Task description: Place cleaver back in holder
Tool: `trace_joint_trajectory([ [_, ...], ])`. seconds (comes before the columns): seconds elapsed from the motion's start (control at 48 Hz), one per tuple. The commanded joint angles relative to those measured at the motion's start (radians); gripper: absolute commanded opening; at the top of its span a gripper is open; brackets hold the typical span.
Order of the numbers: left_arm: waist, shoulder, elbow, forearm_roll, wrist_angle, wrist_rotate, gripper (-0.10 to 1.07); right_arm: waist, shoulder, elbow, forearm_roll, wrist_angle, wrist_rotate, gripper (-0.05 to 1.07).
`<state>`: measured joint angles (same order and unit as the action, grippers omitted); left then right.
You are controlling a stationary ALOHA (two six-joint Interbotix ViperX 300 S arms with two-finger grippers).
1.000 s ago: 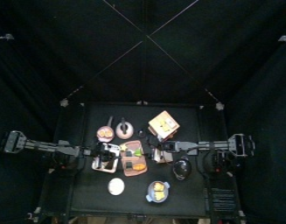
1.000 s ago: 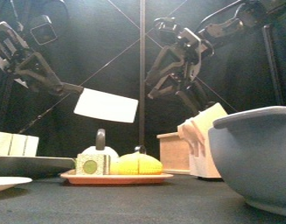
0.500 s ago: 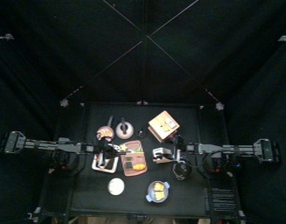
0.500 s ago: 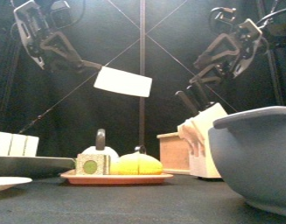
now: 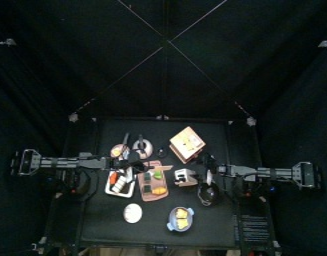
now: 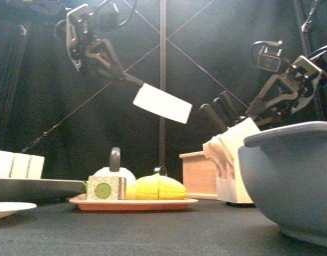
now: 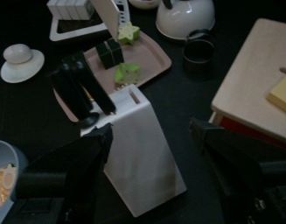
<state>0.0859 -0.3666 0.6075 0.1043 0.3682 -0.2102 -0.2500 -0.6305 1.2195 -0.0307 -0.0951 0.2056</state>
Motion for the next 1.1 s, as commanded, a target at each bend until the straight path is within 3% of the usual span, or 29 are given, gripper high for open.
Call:
trace_joint_trajectory([
  [0.0, 0.003, 0.048, -0.063, 0.018, 0.017, 0.002, 0.48, -0.014, -0.002, -0.008, 0.003, -0.003, -0.002, 1.00],
  [0.208, -0.006, 0.110, -0.121, 0.063, 0.035, 0.000, 0.47, -0.017, -0.002, -0.009, 0.005, -0.003, 0.000, 1.00],
  [1.083, -0.061, 0.152, -0.132, 0.063, 0.026, 0.000, 0.47, -0.017, 0.002, -0.011, 0.014, -0.003, 0.000, 1.00],
])
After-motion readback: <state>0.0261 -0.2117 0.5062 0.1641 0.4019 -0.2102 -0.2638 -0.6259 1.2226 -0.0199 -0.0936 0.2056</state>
